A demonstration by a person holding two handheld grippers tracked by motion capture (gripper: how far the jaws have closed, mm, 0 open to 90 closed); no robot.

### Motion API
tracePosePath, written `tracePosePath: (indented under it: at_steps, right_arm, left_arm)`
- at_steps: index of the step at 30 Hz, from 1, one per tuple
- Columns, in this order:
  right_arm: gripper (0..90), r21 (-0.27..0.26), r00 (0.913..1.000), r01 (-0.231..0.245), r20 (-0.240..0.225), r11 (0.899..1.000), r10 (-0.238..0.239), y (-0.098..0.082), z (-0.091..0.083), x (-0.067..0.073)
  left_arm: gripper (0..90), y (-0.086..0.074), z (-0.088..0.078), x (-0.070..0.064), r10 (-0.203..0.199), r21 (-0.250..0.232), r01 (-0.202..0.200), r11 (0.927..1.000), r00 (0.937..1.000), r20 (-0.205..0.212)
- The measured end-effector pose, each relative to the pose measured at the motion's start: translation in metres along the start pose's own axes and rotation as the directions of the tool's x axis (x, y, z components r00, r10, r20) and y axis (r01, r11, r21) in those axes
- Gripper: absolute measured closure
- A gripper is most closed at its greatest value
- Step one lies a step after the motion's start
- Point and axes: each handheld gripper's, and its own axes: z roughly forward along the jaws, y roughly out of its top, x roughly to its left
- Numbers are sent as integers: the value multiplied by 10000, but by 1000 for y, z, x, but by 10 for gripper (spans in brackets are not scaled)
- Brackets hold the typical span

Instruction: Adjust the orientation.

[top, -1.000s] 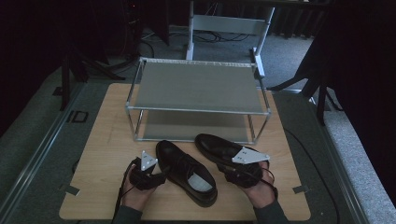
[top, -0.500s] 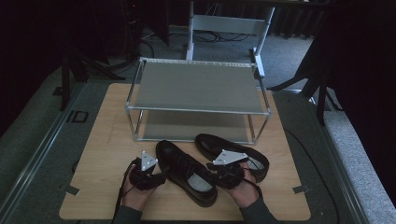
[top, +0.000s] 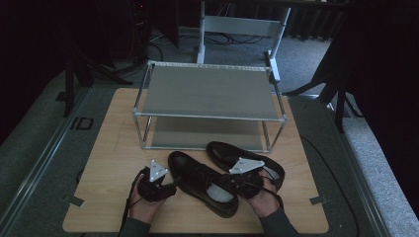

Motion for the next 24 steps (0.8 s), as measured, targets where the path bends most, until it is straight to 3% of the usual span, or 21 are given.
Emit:
tracePosePath:
  at_steps: [5,12,24]
  right_arm:
    - [860,214,9996,63,259,9998,-69,-17,-22,-16]
    - [859,368,9996,189,207,9991,-197,-32,-37,-25]
    - [858,357,9994,9,349,9994,-22,-52,-60,-42]
  left_arm:
    - [413,0,2,-3,52,58,-53,10000,9999,89]
    - [412,0,6,-7,197,190,-199,9996,9997,144]
    - [409,0,6,-5,152,213,-154,9997,9998,95]
